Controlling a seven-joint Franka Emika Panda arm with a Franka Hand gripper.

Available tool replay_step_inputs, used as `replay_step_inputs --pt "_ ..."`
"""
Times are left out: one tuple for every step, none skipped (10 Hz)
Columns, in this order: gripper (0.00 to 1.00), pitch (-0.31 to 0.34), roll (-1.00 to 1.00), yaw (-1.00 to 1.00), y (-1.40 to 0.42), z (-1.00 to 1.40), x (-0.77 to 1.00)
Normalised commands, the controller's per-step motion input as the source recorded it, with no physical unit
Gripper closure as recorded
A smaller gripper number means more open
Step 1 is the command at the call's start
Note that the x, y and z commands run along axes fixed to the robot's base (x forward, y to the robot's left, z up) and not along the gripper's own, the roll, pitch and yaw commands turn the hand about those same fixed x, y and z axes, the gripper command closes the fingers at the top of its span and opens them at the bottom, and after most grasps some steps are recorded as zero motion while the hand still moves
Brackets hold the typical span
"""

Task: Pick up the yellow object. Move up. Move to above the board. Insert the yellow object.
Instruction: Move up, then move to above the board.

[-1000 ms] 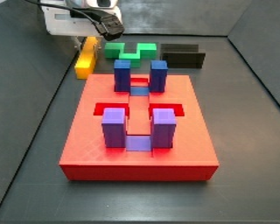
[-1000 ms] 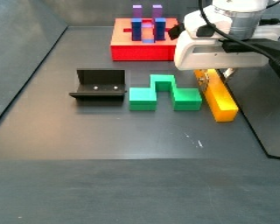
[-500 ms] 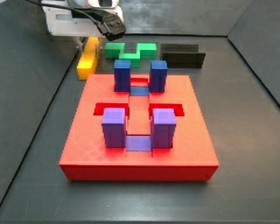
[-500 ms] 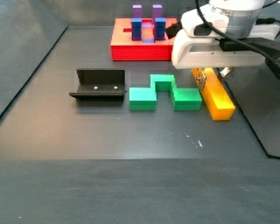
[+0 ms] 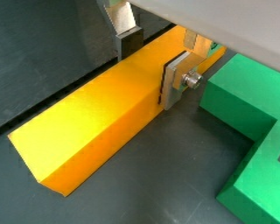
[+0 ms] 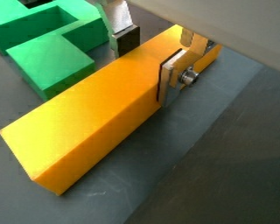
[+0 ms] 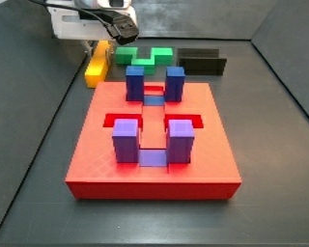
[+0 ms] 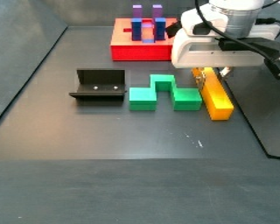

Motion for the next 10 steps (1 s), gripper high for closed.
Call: replay_step_inputs --pt "1.0 0.0 0.0 0.0 0.0 0.83 0.0" --pt "1.0 0.011 0.0 -0.01 0.05 0.81 0.0" --pt "1.0 0.038 -0.02 -0.01 0.04 0.69 -0.03" --pt "1.0 0.013 -0.06 0.0 0.01 0.24 0.01" --pt "1.0 0.0 0.0 0.0 0.0 1.4 0.0" --pt "1.0 0.02 -0.02 -0.01 0.0 1.4 -0.01" --pt "1.0 0.038 -0.03 0.0 -0.01 1.4 -0.04" --pt "1.0 -0.002 -0.08 -0.01 -0.02 1.4 -0.04" --pt "1.0 -0.006 -0.1 -0.01 0.0 1.4 -0.01" --pt "1.0 0.056 -0.11 -0.01 0.0 1.4 0.01"
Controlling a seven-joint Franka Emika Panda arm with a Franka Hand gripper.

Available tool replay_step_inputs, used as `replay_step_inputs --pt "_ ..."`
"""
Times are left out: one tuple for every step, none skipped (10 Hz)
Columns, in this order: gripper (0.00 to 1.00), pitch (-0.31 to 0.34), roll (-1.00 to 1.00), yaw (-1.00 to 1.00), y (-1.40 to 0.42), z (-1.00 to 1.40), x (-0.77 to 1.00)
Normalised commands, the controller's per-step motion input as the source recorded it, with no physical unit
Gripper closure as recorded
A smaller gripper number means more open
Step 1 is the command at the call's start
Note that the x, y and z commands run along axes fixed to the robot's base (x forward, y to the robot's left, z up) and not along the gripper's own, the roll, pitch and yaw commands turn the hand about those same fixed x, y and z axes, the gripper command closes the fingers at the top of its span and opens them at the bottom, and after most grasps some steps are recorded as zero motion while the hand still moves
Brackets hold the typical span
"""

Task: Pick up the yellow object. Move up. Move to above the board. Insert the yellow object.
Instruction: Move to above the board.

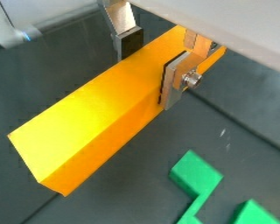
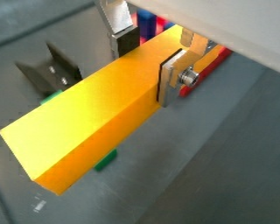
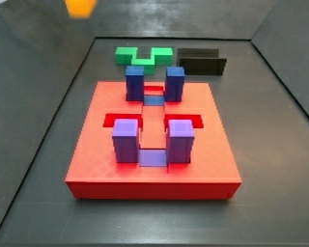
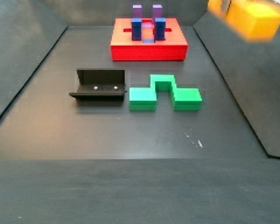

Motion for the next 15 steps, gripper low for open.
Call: replay_step_inputs --pt "1.0 0.064 -0.11 -0.01 0.0 1.4 0.0" --pt "1.0 0.038 -0.1 -0.01 0.01 0.82 0.0" --pt "1.0 0.026 -0.09 -0.01 0.01 0.45 0.02" --pt "1.0 0.034 -0.09 -0.01 0.01 0.23 0.04" --pt "1.0 0.037 -0.08 -0.01 0.01 0.19 0.03" --pt "1.0 0.135 0.04 -0.17 -1.4 0.22 0.8" --pt "1.0 0.138 0.07 -0.17 -1.4 0.2 0.79" --pt "1.0 0.195 0.13 -0.07 -1.4 0.19 0.83" --pt "1.0 0.201 -0.01 -0.04 -1.4 0.2 0.87" --pt "1.0 0.195 0.0 -0.02 -1.4 0.21 0.87" --pt "1.0 0.185 0.03 -0.01 -1.4 0.22 0.86" --pt "1.0 0.162 0.03 0.0 -1.4 0.22 0.92" --pt "1.0 0.17 0.05 0.0 -1.4 0.22 0.98" --pt "1.0 0.189 0.08 0.01 -0.71 0.12 0.54" --pt "1.0 0.195 0.1 0.01 -0.45 0.08 0.38"
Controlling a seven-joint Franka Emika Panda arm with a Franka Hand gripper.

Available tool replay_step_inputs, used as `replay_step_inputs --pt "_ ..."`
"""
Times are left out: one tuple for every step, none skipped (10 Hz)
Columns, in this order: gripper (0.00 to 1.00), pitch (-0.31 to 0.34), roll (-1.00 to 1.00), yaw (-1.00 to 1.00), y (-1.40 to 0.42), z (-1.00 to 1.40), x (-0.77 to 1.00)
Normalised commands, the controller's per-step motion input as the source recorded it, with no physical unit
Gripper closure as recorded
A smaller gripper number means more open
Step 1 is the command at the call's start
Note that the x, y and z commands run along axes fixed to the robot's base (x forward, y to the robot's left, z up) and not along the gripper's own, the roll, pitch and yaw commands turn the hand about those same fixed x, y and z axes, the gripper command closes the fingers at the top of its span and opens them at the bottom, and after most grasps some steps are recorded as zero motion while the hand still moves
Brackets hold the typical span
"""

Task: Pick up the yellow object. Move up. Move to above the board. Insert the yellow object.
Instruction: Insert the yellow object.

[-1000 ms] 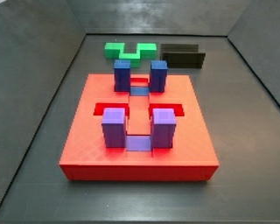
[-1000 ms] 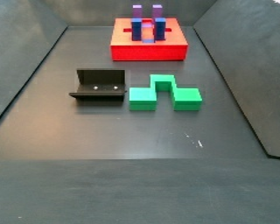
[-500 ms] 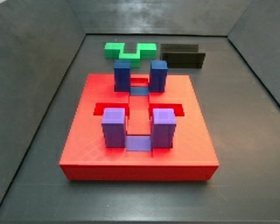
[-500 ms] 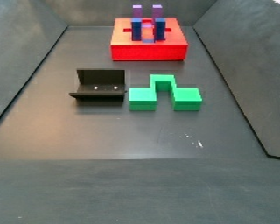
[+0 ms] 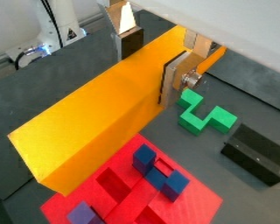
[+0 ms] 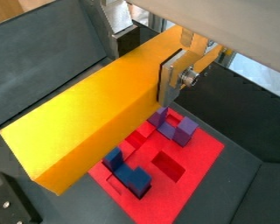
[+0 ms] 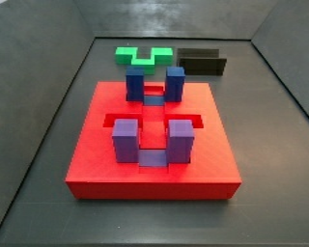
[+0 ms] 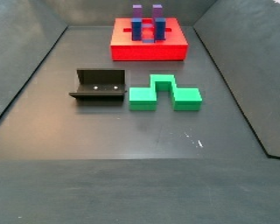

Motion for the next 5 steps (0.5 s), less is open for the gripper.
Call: replay_step_inputs --pt "1.0 0.0 0.05 0.0 -0.03 0.0 0.0" --pt "1.0 0.0 0.04 0.0 -0.1 0.0 0.0" --pt "1.0 0.0 0.02 0.0 -0.12 0.0 0.0" --pt "1.0 0.0 0.0 -0.02 -0.2 -0.01 0.05" --pt "1.0 -0.039 0.0 -0.13 -0.23 -0.13 0.19"
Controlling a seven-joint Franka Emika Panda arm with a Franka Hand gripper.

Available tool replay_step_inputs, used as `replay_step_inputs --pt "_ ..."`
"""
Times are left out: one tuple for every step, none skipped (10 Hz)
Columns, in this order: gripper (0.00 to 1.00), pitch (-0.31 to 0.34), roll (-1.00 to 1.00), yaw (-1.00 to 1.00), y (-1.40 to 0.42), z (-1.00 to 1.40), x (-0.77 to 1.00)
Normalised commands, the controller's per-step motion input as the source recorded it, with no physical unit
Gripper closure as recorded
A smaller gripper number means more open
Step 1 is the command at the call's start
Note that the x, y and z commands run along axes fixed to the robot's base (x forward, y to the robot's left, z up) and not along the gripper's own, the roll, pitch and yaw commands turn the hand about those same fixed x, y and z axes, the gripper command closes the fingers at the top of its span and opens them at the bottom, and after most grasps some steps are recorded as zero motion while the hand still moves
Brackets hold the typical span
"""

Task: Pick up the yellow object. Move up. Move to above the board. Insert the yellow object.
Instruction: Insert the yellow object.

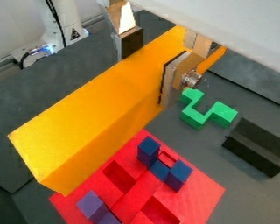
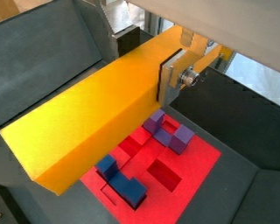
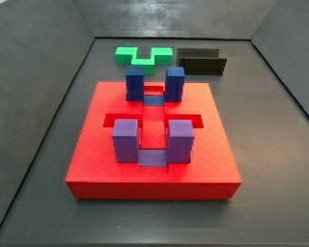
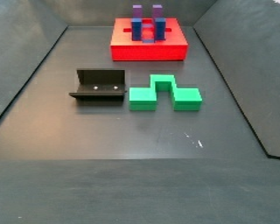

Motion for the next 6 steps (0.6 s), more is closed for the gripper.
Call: replay_step_inputs --pt "1.0 -0.13 0.0 -0.19 -0.21 -0.37 0.29" --pt "1.0 -0.214 0.0 -0.18 -0.21 -0.6 0.29" --pt "1.0 -0.25 0.0 -0.13 -0.17 -0.7 0.24" --pt "1.0 -0.251 0.0 -0.11 -0.17 -0.72 0.24" --pt "1.0 -0.24 0.0 -0.06 -0.13 -0.74 0.23" --pt "1.0 -0.163 0.08 0.0 -0.1 -0.66 0.15"
